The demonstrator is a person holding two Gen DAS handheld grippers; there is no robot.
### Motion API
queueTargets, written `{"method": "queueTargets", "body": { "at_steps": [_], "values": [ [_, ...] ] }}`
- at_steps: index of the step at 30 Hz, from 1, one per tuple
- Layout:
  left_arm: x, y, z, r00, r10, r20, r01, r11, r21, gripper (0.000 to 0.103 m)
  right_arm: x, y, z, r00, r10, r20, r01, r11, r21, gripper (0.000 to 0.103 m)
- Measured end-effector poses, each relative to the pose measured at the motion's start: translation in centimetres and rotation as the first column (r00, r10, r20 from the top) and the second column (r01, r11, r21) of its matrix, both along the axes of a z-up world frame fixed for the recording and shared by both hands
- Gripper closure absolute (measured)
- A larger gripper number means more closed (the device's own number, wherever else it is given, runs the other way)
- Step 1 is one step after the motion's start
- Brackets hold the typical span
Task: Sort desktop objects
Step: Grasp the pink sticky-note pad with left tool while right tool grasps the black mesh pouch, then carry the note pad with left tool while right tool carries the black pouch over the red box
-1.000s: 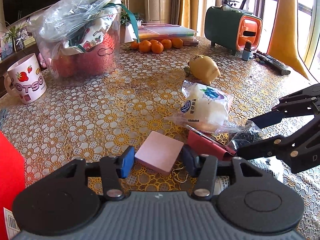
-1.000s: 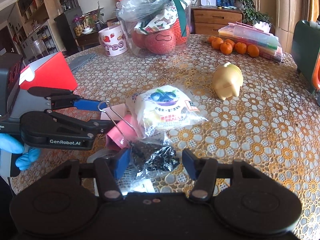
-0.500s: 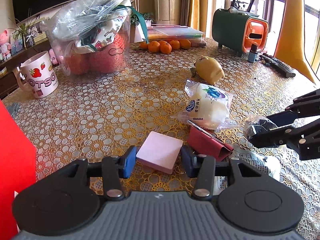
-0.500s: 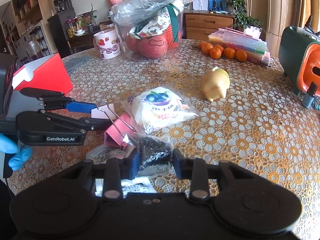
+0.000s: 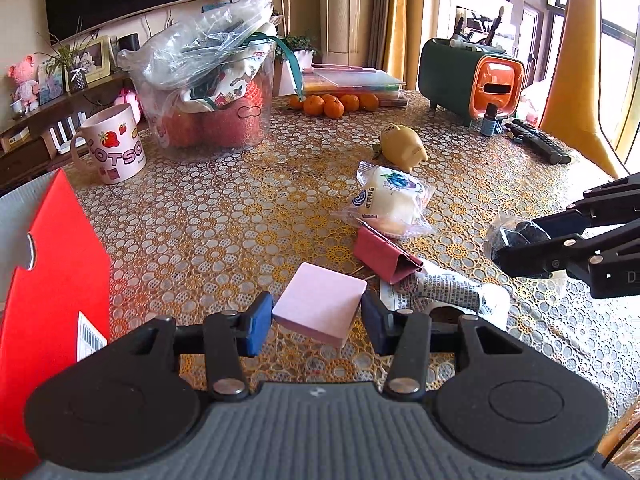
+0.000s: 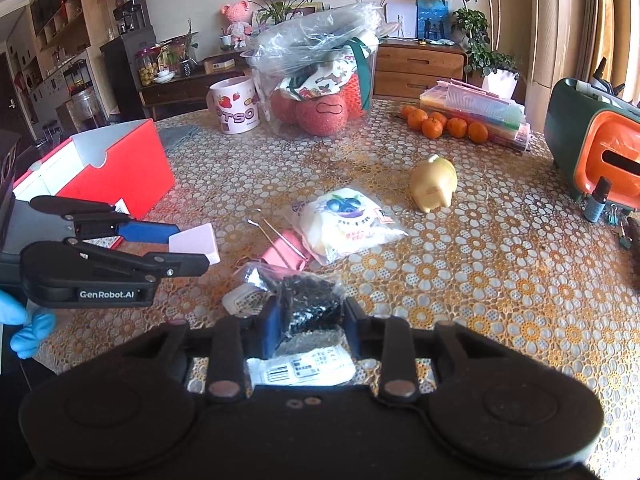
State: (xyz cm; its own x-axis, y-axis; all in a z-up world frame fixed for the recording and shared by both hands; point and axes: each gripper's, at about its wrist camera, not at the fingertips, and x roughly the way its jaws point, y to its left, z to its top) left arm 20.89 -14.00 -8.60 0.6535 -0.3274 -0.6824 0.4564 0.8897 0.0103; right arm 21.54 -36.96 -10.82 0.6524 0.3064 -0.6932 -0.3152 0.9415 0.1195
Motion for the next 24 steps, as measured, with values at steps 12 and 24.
{"method": "queueTargets", "body": {
  "at_steps": [12,24],
  "values": [
    [-4.4,3.4,4.1,0.998,0.032,0.047,-0.031,0.999,-0.020,0.056,-3.6,3.6,3.2,0.998,0.032,0.054,-0.030,0.998,-0.050,0.071],
    [-8.3,10.3,8.2,0.988,0.096,0.123,-0.089,0.994,-0.062,0.056,-5.3,10.3,6.5,0.982,0.148,0.114,-0.141,0.988,-0.068,0.071]
  ]
}}
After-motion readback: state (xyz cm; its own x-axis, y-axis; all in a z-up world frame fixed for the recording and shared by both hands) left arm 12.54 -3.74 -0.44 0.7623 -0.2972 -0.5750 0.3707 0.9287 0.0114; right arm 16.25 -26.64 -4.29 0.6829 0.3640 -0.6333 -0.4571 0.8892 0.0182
